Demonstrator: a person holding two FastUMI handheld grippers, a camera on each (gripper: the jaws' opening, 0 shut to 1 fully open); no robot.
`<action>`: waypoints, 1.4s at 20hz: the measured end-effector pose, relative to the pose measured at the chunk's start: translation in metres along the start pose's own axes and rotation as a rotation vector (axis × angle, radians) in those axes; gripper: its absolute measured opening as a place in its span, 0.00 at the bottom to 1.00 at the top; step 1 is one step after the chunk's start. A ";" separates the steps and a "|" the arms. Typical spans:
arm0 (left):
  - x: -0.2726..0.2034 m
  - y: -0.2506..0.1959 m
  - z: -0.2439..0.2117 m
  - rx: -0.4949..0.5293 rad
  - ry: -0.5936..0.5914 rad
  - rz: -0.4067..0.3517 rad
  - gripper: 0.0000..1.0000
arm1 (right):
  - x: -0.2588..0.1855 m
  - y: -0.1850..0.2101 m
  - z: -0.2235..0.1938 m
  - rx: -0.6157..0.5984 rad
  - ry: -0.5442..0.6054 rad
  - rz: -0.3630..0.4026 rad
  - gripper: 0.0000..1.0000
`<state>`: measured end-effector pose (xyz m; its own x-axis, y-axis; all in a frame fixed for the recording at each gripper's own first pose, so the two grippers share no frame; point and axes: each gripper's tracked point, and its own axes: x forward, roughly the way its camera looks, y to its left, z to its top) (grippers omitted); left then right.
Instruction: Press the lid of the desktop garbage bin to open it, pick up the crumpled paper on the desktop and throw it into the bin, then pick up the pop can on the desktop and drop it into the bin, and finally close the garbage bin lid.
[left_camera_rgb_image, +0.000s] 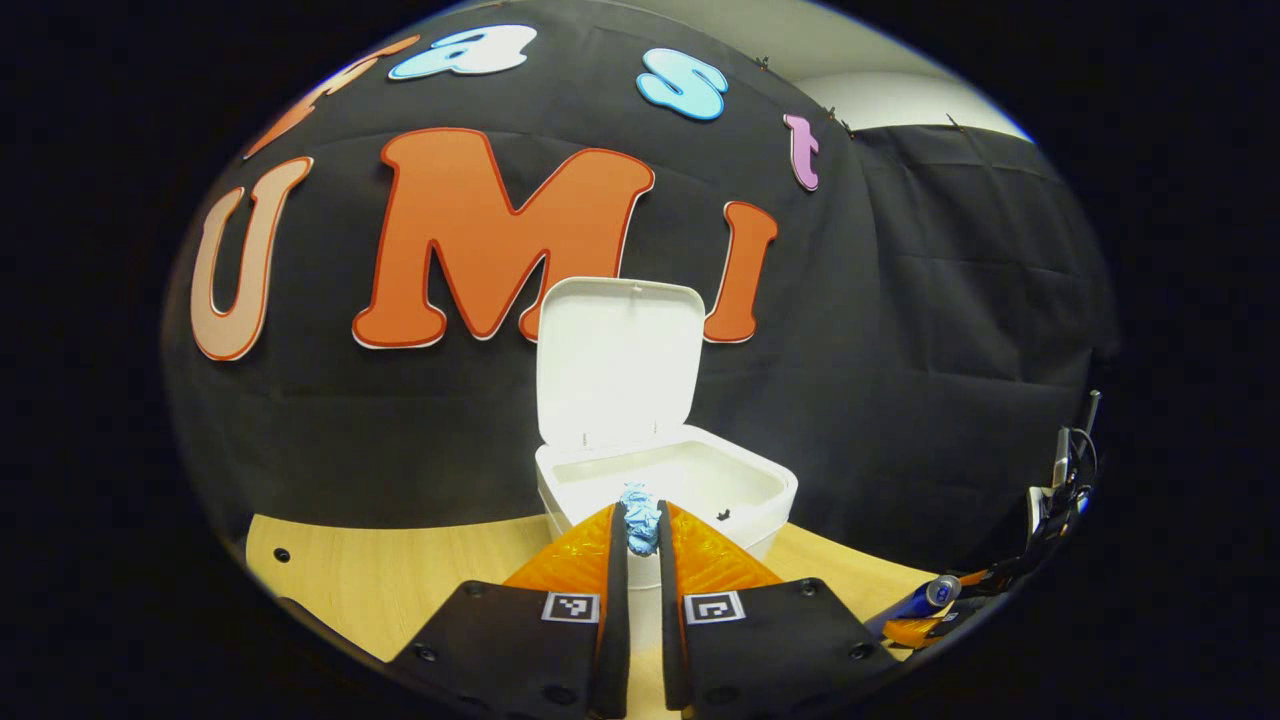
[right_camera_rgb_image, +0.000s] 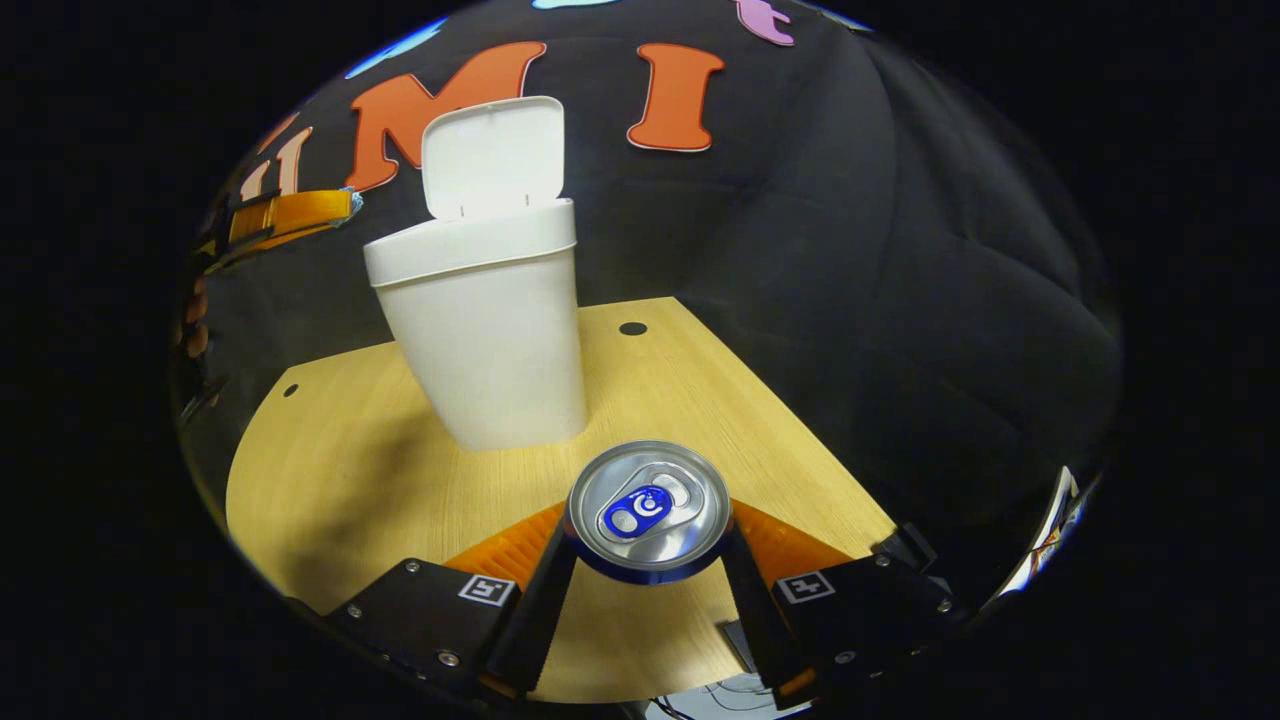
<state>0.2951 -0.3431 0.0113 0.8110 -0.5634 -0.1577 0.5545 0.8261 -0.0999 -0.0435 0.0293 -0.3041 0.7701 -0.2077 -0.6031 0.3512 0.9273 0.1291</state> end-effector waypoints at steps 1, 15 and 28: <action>0.006 -0.002 -0.001 0.002 0.000 -0.004 0.17 | 0.000 -0.004 -0.001 0.008 0.002 -0.005 0.80; 0.064 -0.012 -0.025 0.024 0.063 -0.002 0.17 | 0.016 -0.028 0.013 0.018 0.007 -0.007 0.80; 0.068 -0.002 -0.040 0.030 0.123 0.029 0.23 | 0.018 -0.013 0.057 -0.029 -0.066 0.048 0.80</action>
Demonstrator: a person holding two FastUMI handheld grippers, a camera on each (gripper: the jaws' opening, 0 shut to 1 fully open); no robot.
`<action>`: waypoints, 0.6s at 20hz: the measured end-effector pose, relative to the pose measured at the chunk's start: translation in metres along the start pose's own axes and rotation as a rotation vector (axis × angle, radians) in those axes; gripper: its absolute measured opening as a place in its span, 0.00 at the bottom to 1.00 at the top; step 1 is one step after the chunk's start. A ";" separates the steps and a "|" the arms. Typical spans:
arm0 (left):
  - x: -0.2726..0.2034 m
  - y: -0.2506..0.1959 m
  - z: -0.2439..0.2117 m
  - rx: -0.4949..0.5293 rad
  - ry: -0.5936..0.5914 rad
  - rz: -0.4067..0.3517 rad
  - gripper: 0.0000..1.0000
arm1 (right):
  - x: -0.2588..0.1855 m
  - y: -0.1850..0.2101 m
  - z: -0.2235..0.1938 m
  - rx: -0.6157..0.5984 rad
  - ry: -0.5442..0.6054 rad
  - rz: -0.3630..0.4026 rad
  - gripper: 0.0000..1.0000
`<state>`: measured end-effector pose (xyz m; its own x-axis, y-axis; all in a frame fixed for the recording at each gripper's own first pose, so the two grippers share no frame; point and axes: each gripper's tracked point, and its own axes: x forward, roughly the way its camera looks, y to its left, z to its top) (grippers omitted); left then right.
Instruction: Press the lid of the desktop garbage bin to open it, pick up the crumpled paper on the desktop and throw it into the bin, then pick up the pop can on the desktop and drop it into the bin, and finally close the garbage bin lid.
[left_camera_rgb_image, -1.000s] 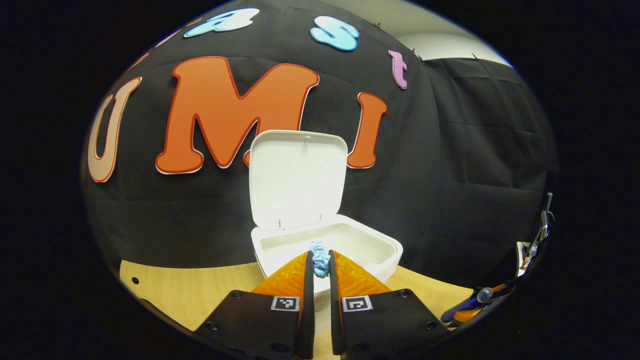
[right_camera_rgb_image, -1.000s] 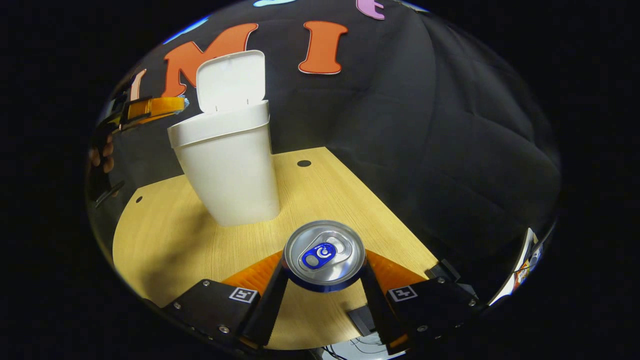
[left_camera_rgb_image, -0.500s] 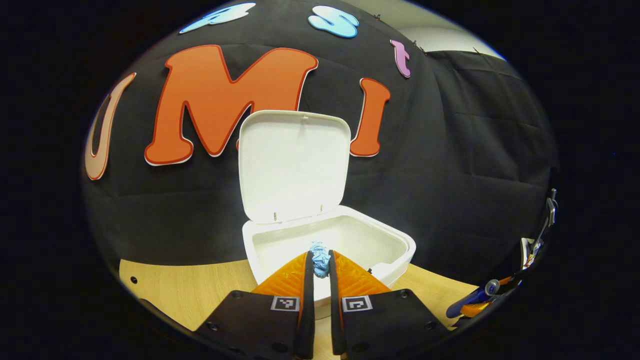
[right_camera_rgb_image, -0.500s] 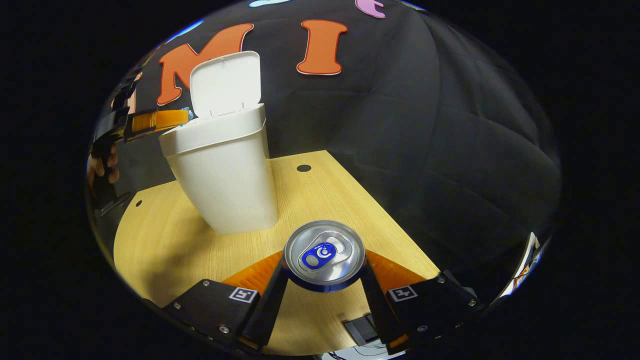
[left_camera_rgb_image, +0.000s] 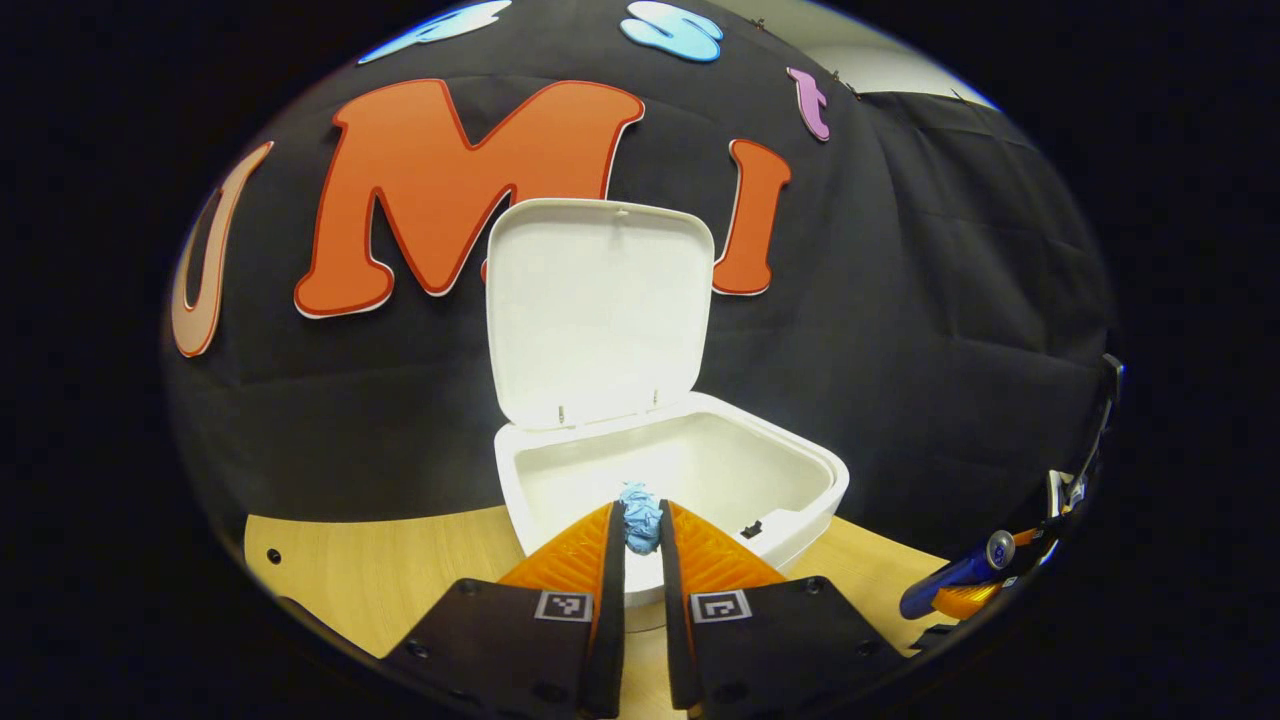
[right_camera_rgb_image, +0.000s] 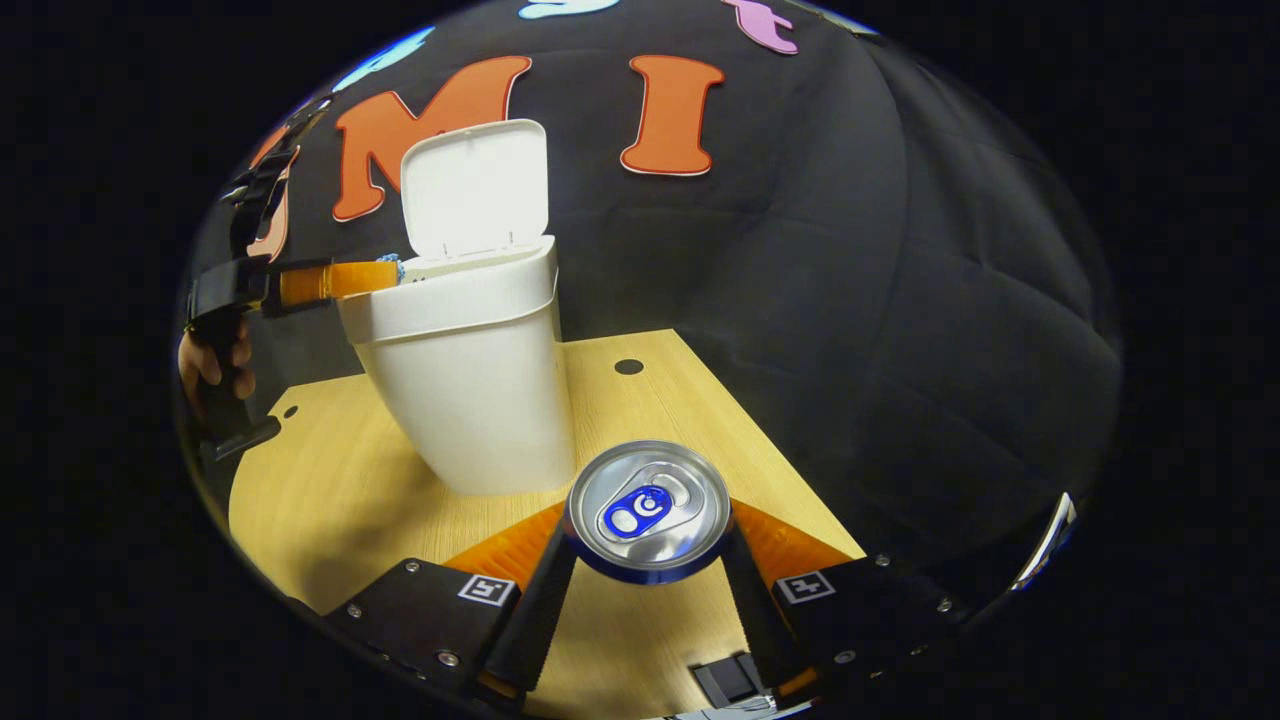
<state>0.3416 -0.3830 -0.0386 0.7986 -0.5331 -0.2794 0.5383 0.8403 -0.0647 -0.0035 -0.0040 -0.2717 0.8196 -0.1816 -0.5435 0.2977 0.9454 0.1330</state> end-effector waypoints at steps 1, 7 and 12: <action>0.000 -0.001 -0.001 0.000 0.000 -0.001 0.22 | -0.002 -0.002 0.001 -0.002 -0.003 -0.001 0.80; -0.011 -0.002 0.001 -0.003 -0.001 0.000 0.36 | -0.008 -0.006 0.012 -0.019 -0.031 -0.004 0.80; -0.022 0.004 0.006 -0.003 -0.014 0.013 0.64 | -0.014 -0.010 0.029 -0.035 -0.068 0.001 0.80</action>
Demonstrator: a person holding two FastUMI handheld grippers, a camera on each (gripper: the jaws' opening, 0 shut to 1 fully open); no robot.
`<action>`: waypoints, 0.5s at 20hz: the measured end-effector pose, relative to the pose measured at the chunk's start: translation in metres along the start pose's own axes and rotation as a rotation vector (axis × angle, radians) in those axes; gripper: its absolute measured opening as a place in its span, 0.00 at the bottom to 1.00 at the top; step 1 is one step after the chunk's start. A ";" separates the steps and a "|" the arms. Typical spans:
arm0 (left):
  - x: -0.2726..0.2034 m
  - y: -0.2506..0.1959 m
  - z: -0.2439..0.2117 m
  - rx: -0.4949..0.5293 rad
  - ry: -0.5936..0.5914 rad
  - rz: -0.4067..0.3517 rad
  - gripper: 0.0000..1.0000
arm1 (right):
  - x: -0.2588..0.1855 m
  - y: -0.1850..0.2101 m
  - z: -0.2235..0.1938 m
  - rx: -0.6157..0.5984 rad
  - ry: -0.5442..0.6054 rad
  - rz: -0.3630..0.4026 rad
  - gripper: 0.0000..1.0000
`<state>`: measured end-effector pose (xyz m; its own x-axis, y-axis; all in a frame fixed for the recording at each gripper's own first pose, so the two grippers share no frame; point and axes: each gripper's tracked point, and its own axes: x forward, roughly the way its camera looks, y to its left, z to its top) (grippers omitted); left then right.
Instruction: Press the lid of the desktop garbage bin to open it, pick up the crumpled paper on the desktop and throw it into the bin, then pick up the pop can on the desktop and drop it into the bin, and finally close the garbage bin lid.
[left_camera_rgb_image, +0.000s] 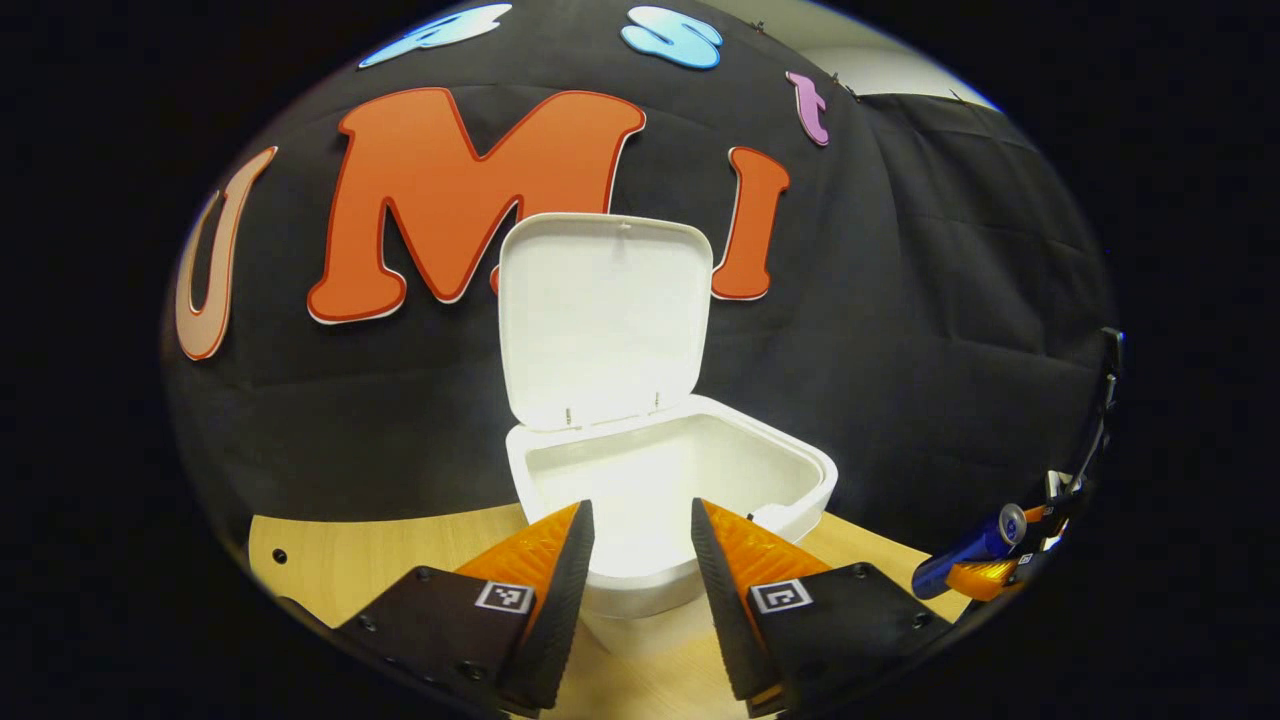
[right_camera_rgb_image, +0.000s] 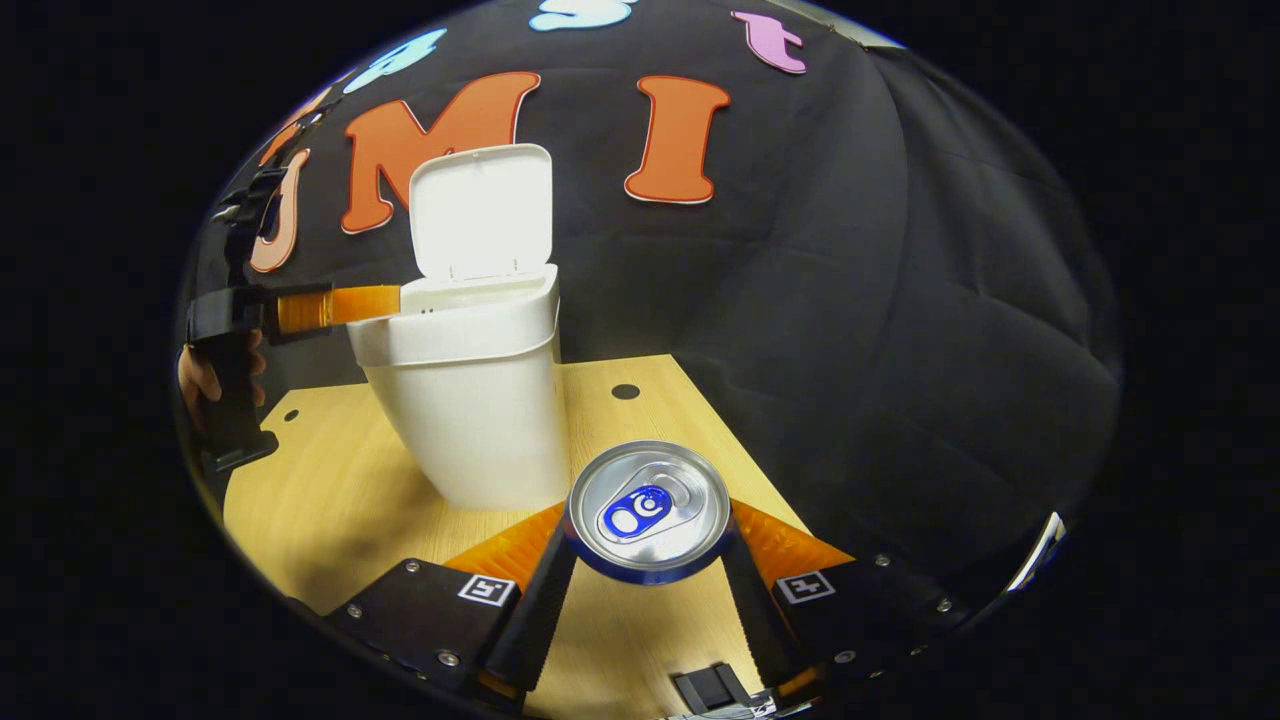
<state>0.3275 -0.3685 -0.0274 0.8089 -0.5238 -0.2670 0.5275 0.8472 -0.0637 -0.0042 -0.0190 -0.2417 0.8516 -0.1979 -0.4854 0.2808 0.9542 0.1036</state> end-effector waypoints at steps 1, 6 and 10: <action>-0.003 0.002 0.001 0.000 -0.005 0.004 0.68 | 0.000 0.000 0.004 -0.008 -0.009 0.003 0.80; -0.025 0.013 -0.007 0.026 -0.020 0.030 1.00 | 0.002 0.009 0.027 -0.041 -0.046 0.033 0.80; -0.049 0.024 -0.013 0.028 -0.029 0.068 1.00 | 0.002 0.021 0.060 -0.087 -0.110 0.069 0.80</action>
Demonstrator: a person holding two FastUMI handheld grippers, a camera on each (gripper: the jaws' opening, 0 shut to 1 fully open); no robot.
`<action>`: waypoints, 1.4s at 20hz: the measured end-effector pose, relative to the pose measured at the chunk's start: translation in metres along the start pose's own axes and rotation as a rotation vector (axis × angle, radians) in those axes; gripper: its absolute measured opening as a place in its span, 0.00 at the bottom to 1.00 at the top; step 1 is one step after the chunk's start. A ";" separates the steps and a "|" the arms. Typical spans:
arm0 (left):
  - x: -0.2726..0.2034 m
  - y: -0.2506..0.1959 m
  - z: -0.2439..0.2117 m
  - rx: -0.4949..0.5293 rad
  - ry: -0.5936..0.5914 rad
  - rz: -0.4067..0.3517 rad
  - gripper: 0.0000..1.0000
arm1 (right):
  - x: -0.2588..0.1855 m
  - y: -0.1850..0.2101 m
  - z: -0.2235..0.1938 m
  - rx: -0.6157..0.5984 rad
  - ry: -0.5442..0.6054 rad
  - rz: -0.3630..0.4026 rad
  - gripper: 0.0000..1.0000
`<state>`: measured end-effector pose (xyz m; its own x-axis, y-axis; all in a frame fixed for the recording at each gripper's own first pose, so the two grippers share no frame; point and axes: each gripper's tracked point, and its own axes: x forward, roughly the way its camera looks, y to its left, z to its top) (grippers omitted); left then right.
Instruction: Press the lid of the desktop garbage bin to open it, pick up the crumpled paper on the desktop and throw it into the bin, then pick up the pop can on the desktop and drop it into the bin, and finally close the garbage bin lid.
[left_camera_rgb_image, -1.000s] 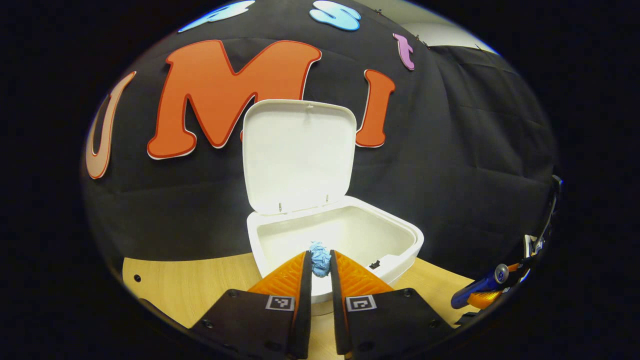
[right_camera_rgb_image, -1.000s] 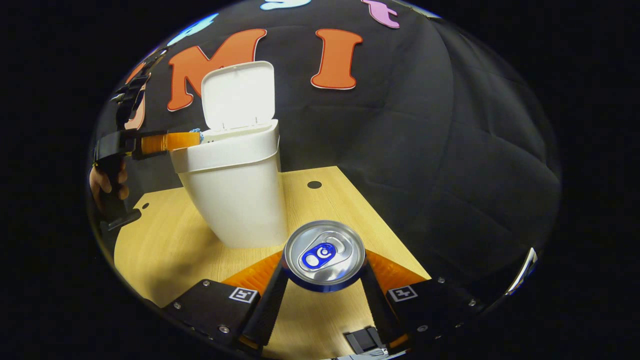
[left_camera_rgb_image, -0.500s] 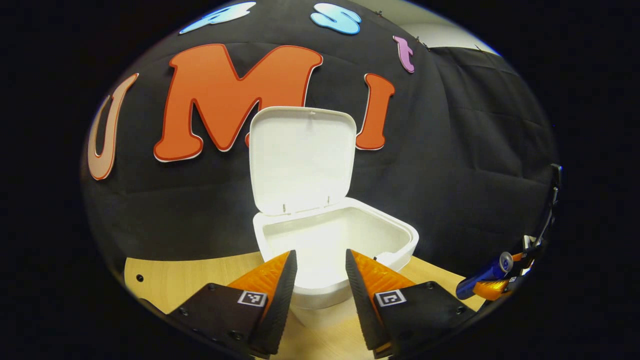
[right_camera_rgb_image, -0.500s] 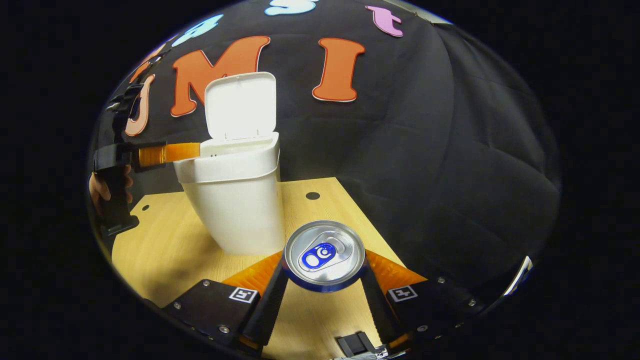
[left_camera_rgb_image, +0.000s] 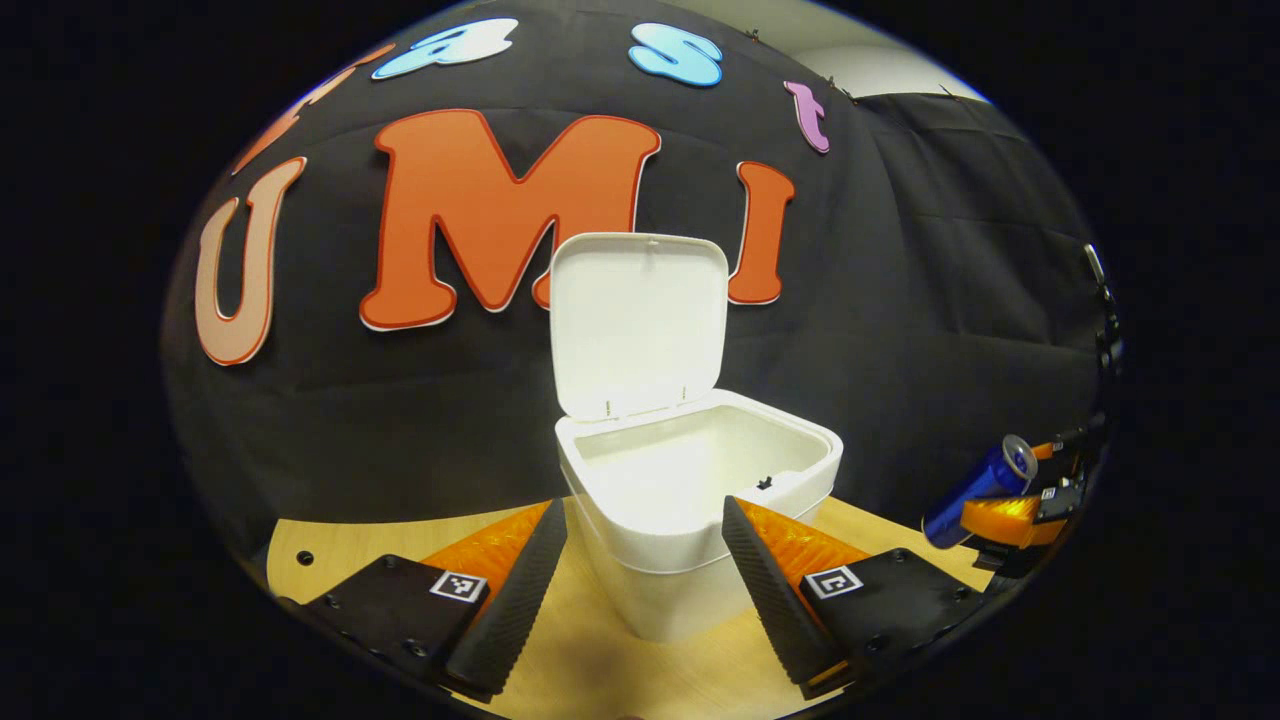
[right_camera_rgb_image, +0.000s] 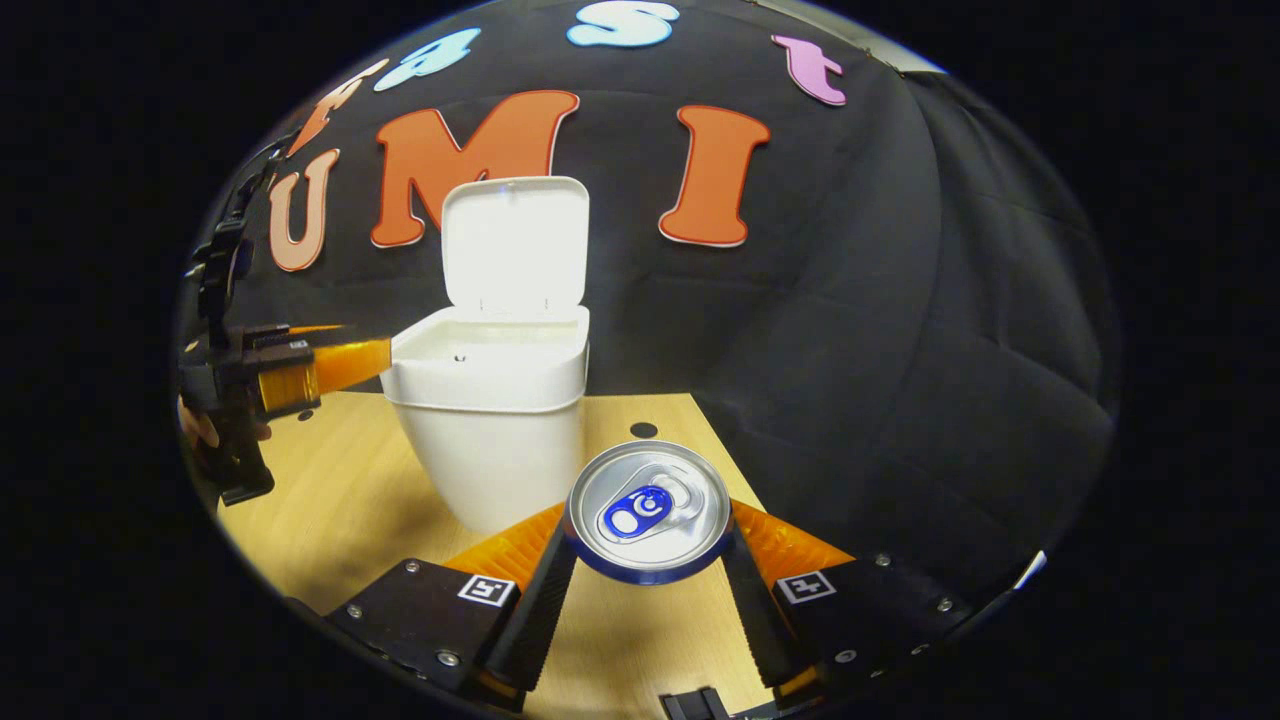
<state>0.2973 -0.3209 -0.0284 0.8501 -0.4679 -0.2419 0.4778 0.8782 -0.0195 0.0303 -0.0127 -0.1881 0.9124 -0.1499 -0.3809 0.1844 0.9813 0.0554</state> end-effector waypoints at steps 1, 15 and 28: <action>-0.006 0.005 -0.004 -0.003 0.003 0.015 0.99 | 0.000 0.003 0.009 -0.010 -0.017 0.011 0.80; -0.082 0.099 -0.050 -0.039 0.064 0.272 0.99 | 0.027 0.051 0.124 -0.076 -0.203 0.165 0.80; -0.150 0.152 -0.082 -0.051 0.104 0.491 1.00 | 0.079 0.121 0.149 -0.148 -0.229 0.306 0.80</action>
<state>0.2240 -0.1088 -0.0744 0.9440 0.0116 -0.3299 0.0137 0.9972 0.0742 0.1789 0.0766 -0.0735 0.9777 0.1450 -0.1516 -0.1476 0.9890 -0.0059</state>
